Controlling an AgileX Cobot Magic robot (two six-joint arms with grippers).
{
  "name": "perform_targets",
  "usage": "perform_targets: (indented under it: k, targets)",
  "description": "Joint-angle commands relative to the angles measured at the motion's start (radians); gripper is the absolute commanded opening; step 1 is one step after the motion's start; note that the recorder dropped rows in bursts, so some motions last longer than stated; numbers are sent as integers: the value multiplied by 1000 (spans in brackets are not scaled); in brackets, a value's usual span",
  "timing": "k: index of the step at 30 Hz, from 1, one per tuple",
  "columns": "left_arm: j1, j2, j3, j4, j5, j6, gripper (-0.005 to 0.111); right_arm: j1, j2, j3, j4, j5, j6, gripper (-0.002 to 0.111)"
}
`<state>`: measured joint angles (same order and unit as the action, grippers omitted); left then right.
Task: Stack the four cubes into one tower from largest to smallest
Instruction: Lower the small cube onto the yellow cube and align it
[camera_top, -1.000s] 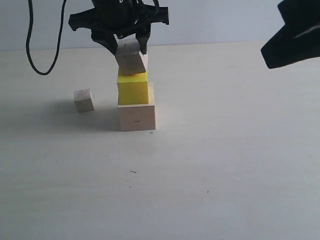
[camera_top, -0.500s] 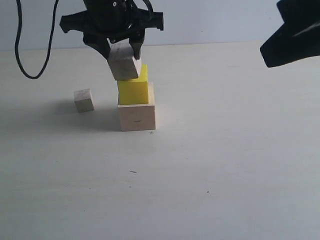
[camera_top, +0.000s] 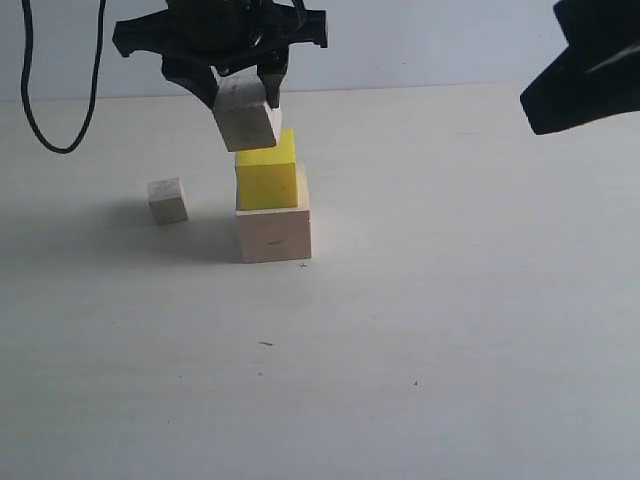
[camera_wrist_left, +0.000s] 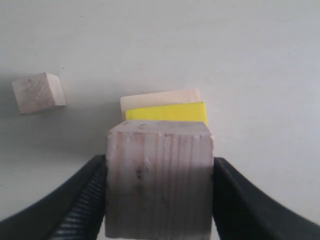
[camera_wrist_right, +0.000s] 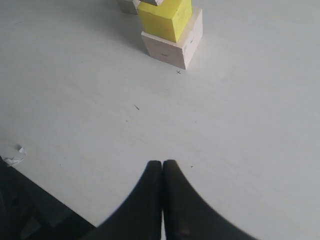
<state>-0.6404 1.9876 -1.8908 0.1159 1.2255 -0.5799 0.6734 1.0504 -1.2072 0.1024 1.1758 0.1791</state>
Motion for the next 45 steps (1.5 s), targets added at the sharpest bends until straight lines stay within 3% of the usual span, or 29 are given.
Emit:
perform_targets:
  k: [1,45]
  targets:
    - [-27,-10,2,0,-4,-12,0,1,-4,4,-8,-12,4,0]
    - [-36,47,-50,46,-4,-64,0,1,-4,4,-8,26,0,0]
